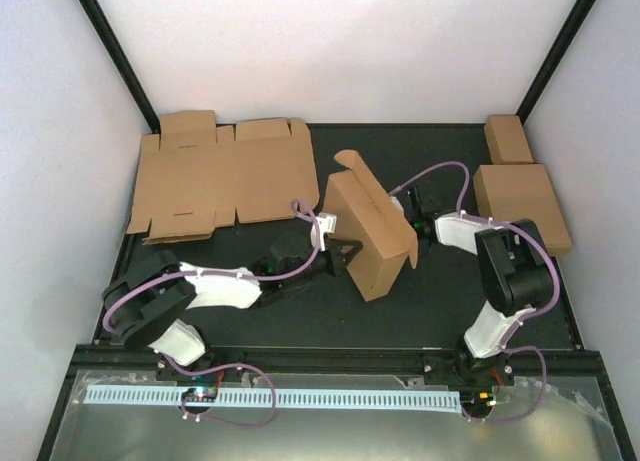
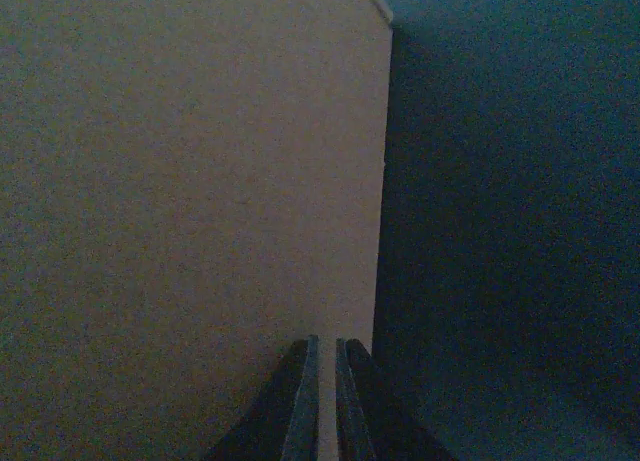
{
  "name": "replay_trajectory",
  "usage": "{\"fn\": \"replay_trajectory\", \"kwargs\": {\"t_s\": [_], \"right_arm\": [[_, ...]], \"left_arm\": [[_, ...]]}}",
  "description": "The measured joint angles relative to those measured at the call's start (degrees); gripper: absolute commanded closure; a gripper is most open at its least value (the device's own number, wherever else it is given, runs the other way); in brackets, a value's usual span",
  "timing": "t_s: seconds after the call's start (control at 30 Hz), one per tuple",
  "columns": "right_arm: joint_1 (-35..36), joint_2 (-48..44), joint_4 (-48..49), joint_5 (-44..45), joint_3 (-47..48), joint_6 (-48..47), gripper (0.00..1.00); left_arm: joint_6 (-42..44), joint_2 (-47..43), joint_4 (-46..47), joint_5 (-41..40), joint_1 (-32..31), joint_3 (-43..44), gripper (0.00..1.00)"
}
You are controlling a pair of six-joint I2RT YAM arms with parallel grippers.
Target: Fold the paper box
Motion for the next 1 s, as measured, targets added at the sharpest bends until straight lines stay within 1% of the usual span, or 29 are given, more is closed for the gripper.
{"fn": "replay_trajectory", "kwargs": {"t_s": [0.13, 0.27, 0.4, 0.53, 0.57, 0.73, 1.0], "right_arm": [[1.7, -4.8, 0.0, 0.9, -3.3, -0.1, 0.92], [2.6, -6.0, 0.0, 1.3, -3.6, -0.2, 0.90], [3.0, -6.0, -0.7, 2.6, -3.2, -0.2, 0.88], [3.3, -6.3, -1.2, 4.3, -2.4, -0.2, 0.87], [3.3, -6.5, -1.3, 4.6, -2.2, -0.2, 0.83], [3.3, -8.2, -2.1, 7.2, -2.1, -0.3, 0.78], [3.4, -12.3, -5.1, 14.3, -1.5, -0.2, 0.75]], "left_arm": [[-1.2, -3.8, -2.3, 0.7, -0.6, -4.5, 0.98], [-2.0, -6.6, -7.8, 0.2, -0.6, -8.0, 0.98], [-2.1, -10.9, -15.0, -1.9, -0.6, -8.6, 0.99], [-2.0, -14.3, -19.1, -3.6, -0.6, -8.6, 0.98], [-1.9, -14.5, -19.6, -3.8, -0.6, -8.6, 0.98], [-1.7, -15.1, -22.2, -4.2, -0.6, -8.8, 0.98], [-0.5, -20.7, -26.1, -6.0, -0.6, -9.9, 0.98]]}}
